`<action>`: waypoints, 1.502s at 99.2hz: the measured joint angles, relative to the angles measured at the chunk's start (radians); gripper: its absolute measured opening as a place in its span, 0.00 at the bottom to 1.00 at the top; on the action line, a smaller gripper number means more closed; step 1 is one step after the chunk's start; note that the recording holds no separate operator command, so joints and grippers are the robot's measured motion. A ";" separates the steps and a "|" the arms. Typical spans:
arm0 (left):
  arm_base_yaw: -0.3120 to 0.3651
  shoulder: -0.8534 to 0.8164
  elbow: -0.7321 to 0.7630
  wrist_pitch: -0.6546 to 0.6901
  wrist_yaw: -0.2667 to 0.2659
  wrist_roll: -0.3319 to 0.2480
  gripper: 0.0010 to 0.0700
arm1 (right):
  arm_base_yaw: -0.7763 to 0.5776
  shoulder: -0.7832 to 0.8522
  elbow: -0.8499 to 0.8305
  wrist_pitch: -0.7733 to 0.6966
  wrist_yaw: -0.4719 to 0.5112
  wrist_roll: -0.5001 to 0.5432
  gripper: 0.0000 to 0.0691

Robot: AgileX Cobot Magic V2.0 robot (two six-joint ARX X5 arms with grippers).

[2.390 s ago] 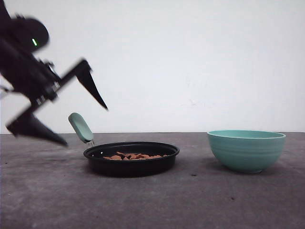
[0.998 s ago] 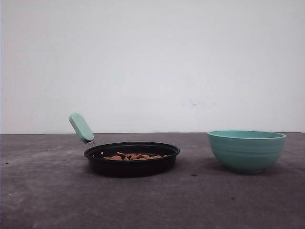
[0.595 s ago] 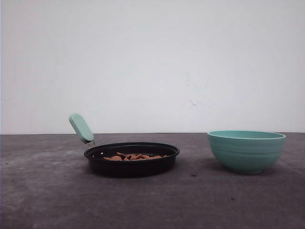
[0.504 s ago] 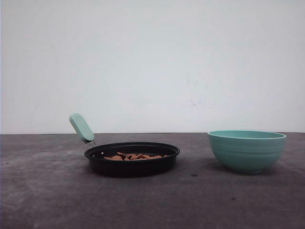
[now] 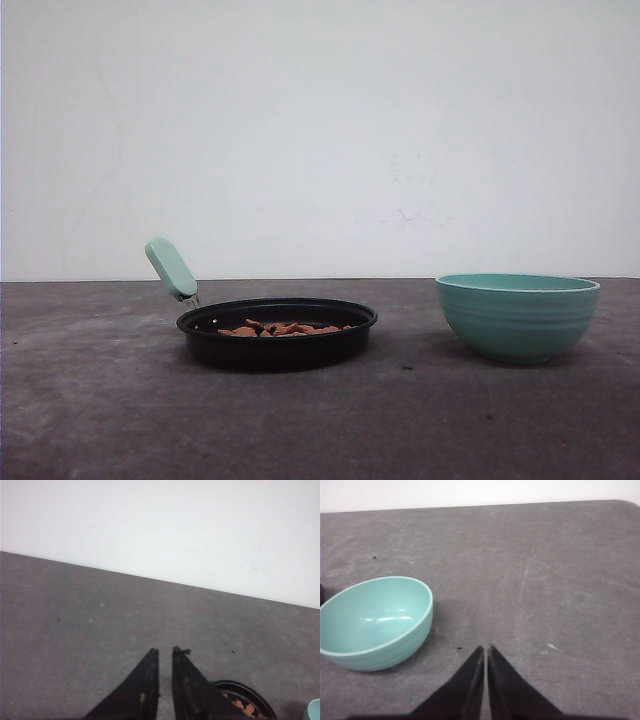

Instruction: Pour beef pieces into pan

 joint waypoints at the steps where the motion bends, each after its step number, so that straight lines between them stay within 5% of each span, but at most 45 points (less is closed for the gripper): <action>1: 0.000 0.000 0.000 0.000 0.000 0.000 0.02 | 0.000 0.000 0.000 0.000 -0.002 0.000 0.02; 98: -0.003 -0.009 0.000 -0.002 0.000 0.001 0.02 | 0.000 0.000 0.000 0.000 -0.045 -0.007 0.02; 116: -0.006 -0.054 -0.010 0.027 -0.020 0.057 0.02 | 0.000 0.000 0.000 0.000 -0.045 -0.007 0.02; 133: 0.016 -0.151 -0.241 0.238 -0.031 0.132 0.02 | 0.000 0.000 0.000 0.000 -0.045 -0.008 0.02; 149: 0.089 -0.320 -0.587 0.470 -0.010 0.127 0.02 | 0.000 0.000 0.000 0.000 -0.044 -0.009 0.02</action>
